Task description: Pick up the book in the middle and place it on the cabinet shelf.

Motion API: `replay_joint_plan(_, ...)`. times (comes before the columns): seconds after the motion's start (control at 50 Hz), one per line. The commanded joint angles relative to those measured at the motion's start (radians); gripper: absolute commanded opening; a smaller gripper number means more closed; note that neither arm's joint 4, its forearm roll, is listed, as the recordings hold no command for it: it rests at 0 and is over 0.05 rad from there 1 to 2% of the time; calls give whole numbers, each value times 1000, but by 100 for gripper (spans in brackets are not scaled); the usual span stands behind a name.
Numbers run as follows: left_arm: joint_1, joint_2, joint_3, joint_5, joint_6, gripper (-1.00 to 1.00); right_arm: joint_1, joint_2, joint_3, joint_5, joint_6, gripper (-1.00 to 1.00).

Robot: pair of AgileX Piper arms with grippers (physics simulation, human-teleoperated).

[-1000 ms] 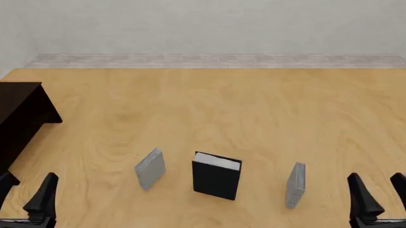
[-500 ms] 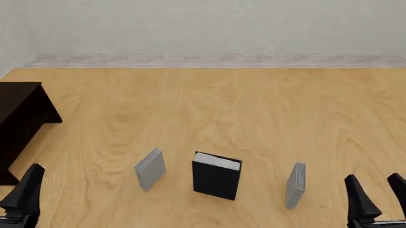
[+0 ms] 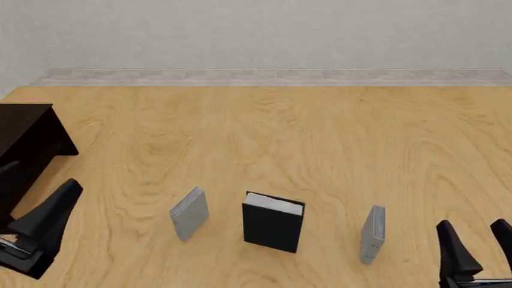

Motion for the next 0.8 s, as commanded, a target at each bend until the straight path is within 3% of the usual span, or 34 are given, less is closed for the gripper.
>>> replay_joint_plan(0.02,-152,193,-130,6,62,100,-10,-1,-4,6,2,100)
replay_joint_plan(0.1,-206,290,-178,32,13,100,-6,-1,1,-1,6,100)
replay_joint_plan(0.16,-234,315,-193,29,78,100,-5,-1,-2,1,6,100)
replay_joint_plan(0.28,-251,417,-234,21,124,100,-4,-1,-3,2,5,100)
replay_joint_plan(0.38,-341,544,-264,-11,195,100,-4,-1,4,-4,13,100)
replay_joint_plan(0.6,-437,711,-355,-4,181,100,6,0,3,1,19,100)
replay_joint_plan(0.8,-498,846,-460,54,235,100,13,0,5,2,17,100)
